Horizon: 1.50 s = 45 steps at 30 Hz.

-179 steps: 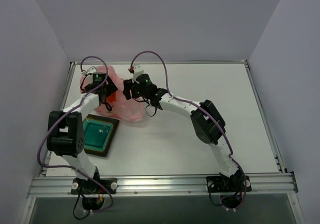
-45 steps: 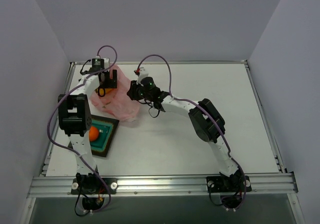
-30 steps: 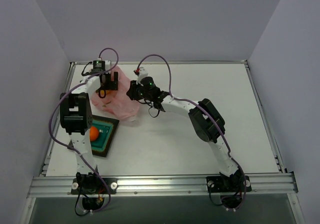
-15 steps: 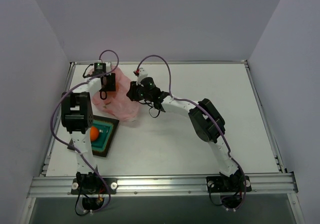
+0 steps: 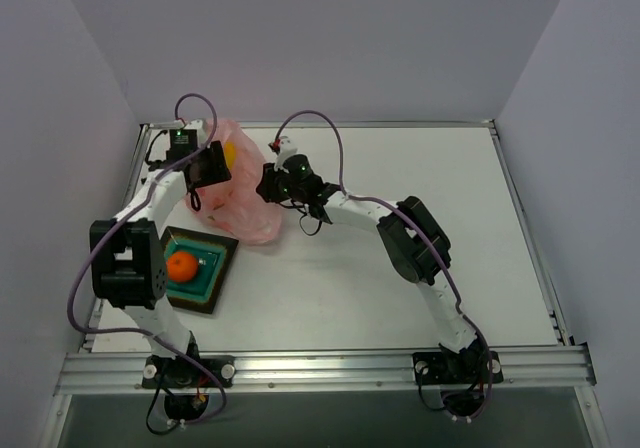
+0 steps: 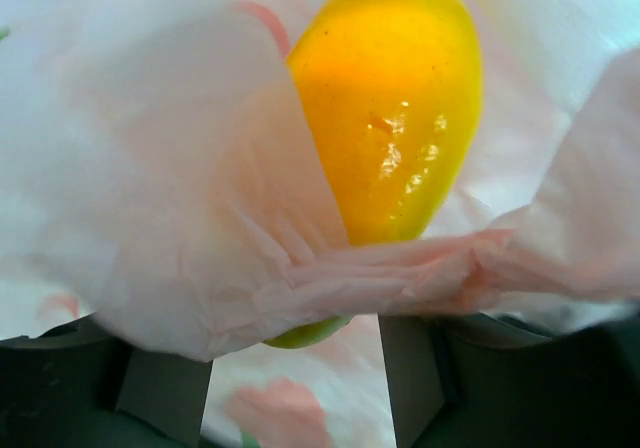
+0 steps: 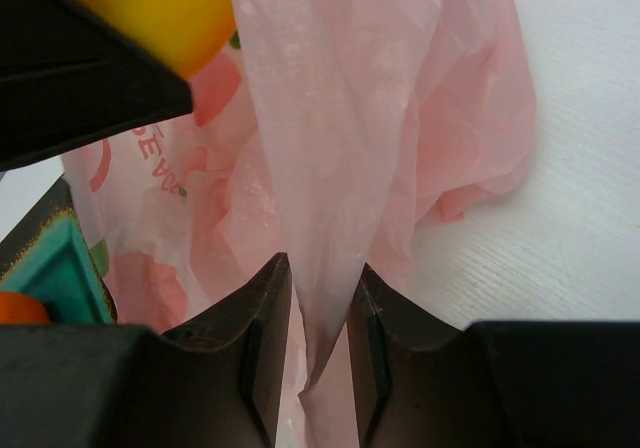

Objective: Take the fake fruits out of the plastic bag

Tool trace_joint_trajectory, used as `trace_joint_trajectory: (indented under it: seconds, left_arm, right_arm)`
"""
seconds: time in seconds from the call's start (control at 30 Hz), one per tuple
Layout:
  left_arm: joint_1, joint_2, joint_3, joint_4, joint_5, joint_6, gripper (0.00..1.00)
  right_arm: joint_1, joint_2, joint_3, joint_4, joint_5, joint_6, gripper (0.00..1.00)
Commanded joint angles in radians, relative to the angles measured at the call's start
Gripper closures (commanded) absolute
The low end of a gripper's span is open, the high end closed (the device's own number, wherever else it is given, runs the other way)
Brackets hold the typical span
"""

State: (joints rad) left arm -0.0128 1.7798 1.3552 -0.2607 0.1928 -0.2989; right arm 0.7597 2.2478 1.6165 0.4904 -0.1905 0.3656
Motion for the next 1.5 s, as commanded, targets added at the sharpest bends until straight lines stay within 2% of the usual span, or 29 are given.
trace_joint_trajectory:
  seconds: [0.0, 0.2, 0.37, 0.43, 0.67, 0.73, 1.0, 1.33, 1.37, 1.47]
  left_arm:
    - [-0.003, -0.127, -0.066, -0.035, 0.097, -0.149, 0.75]
    - [0.000, -0.316, -0.165, -0.169, 0.123, -0.172, 0.76]
    - [0.005, -0.448, -0.227, -0.307, 0.206, -0.138, 0.75]
    - [0.005, -0.566, -0.278, -0.319, 0.189, -0.163, 0.75]
    - [0.001, -0.913, -0.517, -0.466, -0.006, -0.296, 0.74]
    - [-0.034, -0.976, -0.579, -0.463, -0.057, -0.369, 0.69]
    - [-0.056, -0.938, -0.689, -0.367, -0.139, -0.512, 0.68]
    - [-0.058, -0.840, -0.740, -0.292, -0.184, -0.500, 0.62]
    - [-0.059, -0.836, -0.745, -0.284, -0.184, -0.499, 0.60]
    - [-0.061, -0.836, -0.748, -0.290, -0.239, -0.497, 0.39]
  right_arm:
    - [-0.007, -0.044, 0.029, 0.033, 0.022, -0.002, 0.76]
    - [-0.011, -0.022, 0.063, 0.031, 0.014, 0.030, 0.76]
    - [-0.013, -0.040, 0.049, 0.039, 0.013, 0.038, 0.76]
    - [-0.014, -0.045, 0.049, 0.037, 0.011, 0.035, 0.76]
    - [-0.023, -0.053, 0.039, 0.043, -0.007, 0.045, 0.76]
    - [-0.023, -0.057, 0.036, 0.051, -0.012, 0.049, 0.76]
    - [-0.023, -0.076, 0.026, 0.054, -0.032, 0.052, 0.76]
    - [-0.022, -0.077, 0.040, 0.048, -0.044, 0.052, 0.76]
    - [-0.022, -0.077, 0.039, 0.050, -0.044, 0.052, 0.76]
    - [-0.022, -0.074, 0.031, 0.051, -0.047, 0.052, 0.76]
